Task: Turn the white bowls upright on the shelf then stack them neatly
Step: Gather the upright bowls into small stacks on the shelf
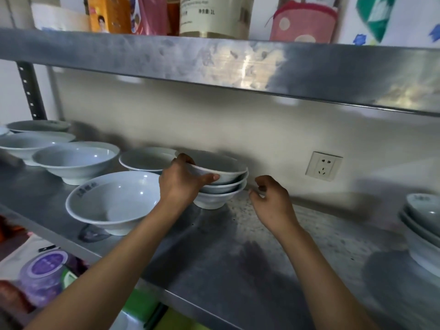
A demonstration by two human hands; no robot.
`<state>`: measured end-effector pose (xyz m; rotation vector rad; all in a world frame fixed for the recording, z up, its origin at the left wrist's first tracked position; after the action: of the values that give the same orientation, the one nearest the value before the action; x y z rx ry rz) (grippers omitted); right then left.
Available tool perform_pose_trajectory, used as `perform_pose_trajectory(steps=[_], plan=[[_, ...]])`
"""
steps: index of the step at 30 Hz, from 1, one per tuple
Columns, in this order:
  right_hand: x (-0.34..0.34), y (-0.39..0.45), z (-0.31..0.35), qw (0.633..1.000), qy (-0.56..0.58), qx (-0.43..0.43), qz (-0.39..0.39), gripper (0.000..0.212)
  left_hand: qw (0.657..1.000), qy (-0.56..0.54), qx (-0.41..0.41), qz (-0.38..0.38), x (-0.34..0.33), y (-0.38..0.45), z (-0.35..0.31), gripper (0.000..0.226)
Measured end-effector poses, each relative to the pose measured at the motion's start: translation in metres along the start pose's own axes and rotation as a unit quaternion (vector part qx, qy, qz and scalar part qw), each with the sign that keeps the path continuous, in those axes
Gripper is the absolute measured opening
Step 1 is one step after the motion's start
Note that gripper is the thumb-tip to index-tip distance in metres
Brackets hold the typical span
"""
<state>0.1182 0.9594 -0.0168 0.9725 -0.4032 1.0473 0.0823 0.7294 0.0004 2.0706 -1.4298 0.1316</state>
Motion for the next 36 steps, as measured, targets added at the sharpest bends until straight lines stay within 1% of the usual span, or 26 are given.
perform_pose_trajectory(steps=[6,8,10,13,16,18,20,23,26,30,36], plan=[[-0.002,-0.007,0.007,1.000,0.003,0.000,0.015,0.022,0.998,0.042,0.000,0.055,-0.014,-0.002,0.013,0.061],[-0.004,-0.009,0.010,1.000,-0.006,0.001,0.021,0.023,0.994,0.079,-0.006,0.080,-0.019,0.000,0.014,0.064],[-0.006,-0.012,0.012,0.999,-0.012,0.003,0.029,0.027,0.988,0.121,-0.012,0.095,-0.021,-0.002,0.015,0.073],[-0.008,-0.016,0.016,0.999,-0.017,0.011,0.036,0.030,0.985,0.139,-0.033,0.101,-0.020,-0.013,0.014,0.082],[-0.008,-0.021,0.024,0.999,-0.012,0.018,0.038,0.032,0.982,0.151,-0.074,0.086,-0.011,-0.029,0.010,0.085],[-0.007,-0.024,0.034,0.999,0.005,0.020,0.041,0.033,0.980,0.154,-0.102,0.070,-0.002,-0.037,0.005,0.081],[-0.009,-0.029,0.048,0.998,0.032,0.021,0.058,0.031,0.982,0.122,-0.136,0.056,0.013,-0.044,-0.005,0.071],[-0.018,-0.042,0.076,0.991,0.071,0.058,0.096,0.024,0.977,0.070,-0.196,0.042,0.040,-0.058,-0.018,0.050],[-0.024,-0.058,0.096,0.986,0.101,0.082,0.106,0.023,0.974,0.059,-0.219,0.011,0.071,-0.071,-0.020,0.040],[-0.040,-0.074,0.110,0.984,0.129,0.042,0.119,0.033,0.975,0.059,-0.214,-0.001,0.108,-0.078,-0.002,0.040],[-0.090,-0.115,0.143,0.978,0.164,-0.030,0.125,0.051,0.973,0.040,-0.226,-0.002,0.155,-0.075,0.049,0.037]])
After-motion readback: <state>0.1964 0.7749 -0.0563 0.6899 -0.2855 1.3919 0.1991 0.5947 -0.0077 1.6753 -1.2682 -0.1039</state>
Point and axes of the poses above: each hand's wrist, its own y-axis towards the middle knuckle, its own x-axis out of the back of the hand, z = x × y, the point moved 6 cm from there along y, towards the middle knuckle, and after that the axes turned 7 degrees about -y, right-handed, at the moved point
